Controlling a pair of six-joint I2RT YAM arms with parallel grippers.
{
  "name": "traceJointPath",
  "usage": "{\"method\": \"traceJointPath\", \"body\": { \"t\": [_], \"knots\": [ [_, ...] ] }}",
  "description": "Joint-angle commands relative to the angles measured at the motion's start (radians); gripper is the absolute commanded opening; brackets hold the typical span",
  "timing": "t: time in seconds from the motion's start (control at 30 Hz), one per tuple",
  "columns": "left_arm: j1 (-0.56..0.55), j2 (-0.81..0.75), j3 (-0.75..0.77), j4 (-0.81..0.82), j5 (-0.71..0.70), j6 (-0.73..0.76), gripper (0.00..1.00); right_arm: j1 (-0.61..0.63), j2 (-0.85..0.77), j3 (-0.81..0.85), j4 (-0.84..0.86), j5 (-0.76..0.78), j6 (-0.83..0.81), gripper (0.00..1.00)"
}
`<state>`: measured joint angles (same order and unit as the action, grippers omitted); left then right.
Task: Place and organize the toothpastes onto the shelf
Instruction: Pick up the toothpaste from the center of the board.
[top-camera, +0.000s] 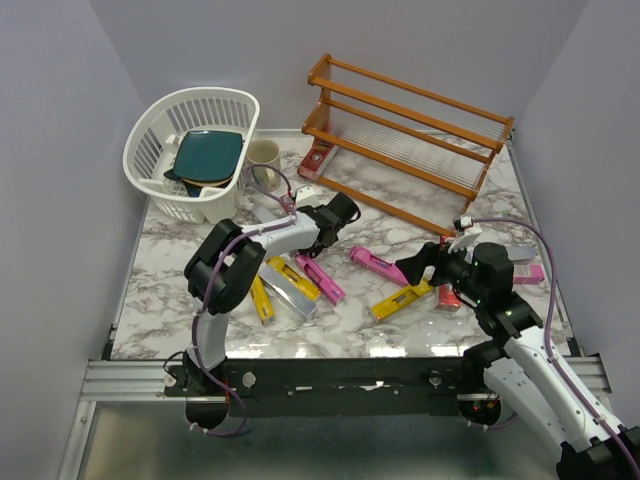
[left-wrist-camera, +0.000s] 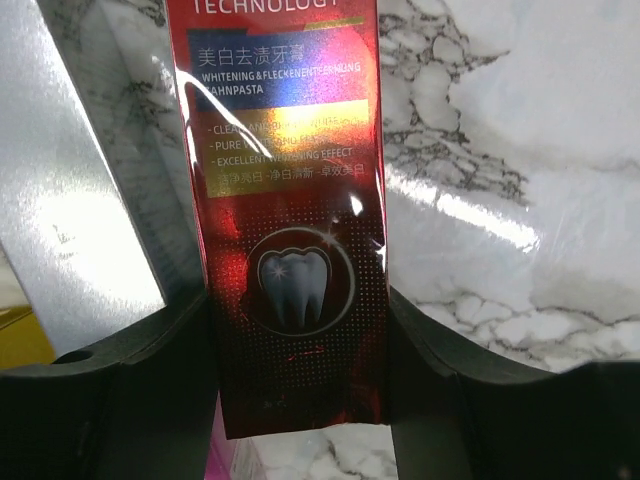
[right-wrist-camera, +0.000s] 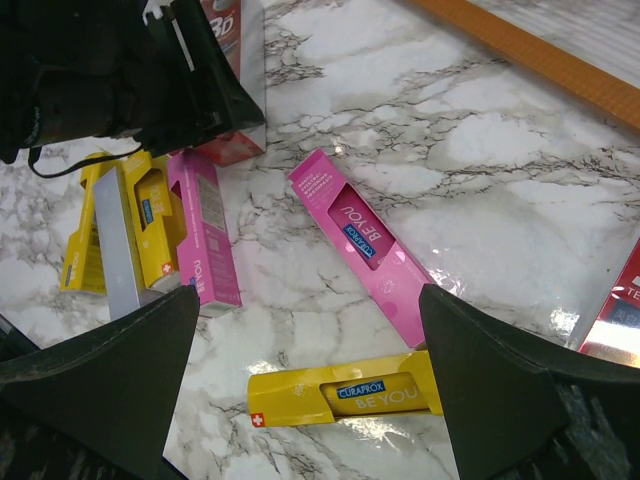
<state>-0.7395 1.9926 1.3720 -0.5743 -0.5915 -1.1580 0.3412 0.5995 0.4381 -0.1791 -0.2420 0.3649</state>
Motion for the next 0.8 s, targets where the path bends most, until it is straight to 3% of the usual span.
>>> {"method": "traceJointPath", "body": {
  "t": [0.0,0.27,0.5,0.77],
  "knots": [
    [-0.046,-0.077,-0.079,0.03,0.071,0.093,0.62,0.007,-0.001,-0.007,0.013,-0.01,-0.015,1.0],
    [-0.07,-0.136,-0.229,0.198,0.139,0.339,0.6,0.007,0.006,-0.009,0.018,-0.013,-0.014,1.0],
    [-0.07,-0.162,-0.31,0.336,0.176,0.553,0.71,0.007,0.006,-0.007,0.02,-0.017,-0.014,1.0],
    [-0.07,-0.232,-0.418,0.473,0.156,0.549,0.73,0.007,0.0,-0.012,0.024,-0.017,-0.014,1.0]
  ]
}}
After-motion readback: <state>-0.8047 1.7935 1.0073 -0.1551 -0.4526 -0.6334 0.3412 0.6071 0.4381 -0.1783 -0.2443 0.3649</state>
